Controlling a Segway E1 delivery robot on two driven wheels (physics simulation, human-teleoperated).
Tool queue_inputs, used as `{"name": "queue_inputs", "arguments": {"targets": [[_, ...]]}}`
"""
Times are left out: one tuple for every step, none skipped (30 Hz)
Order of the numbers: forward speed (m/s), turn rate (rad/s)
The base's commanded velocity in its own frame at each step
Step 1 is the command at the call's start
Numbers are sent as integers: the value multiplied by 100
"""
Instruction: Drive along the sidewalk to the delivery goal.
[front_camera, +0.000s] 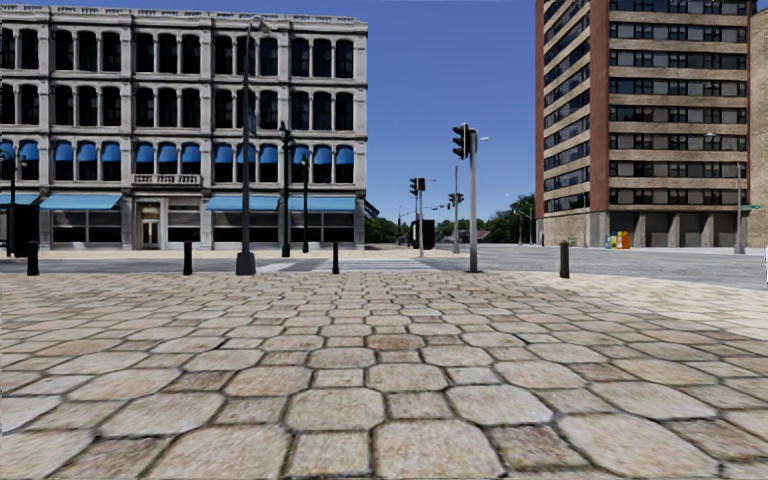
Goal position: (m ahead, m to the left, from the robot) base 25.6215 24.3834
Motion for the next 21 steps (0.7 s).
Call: {"name": "queue_inputs", "arguments": {"targets": [[200,-32],[200,-10],[200,0],[200,0],[200,0],[200,0],[200,0],[200,0],[200,0],[200,0],[200,0],[200,0],[200,0],[200,0],[200,0],[200,0],[200,0],[200,0],[200,0],[200,0],[200,0]]}}
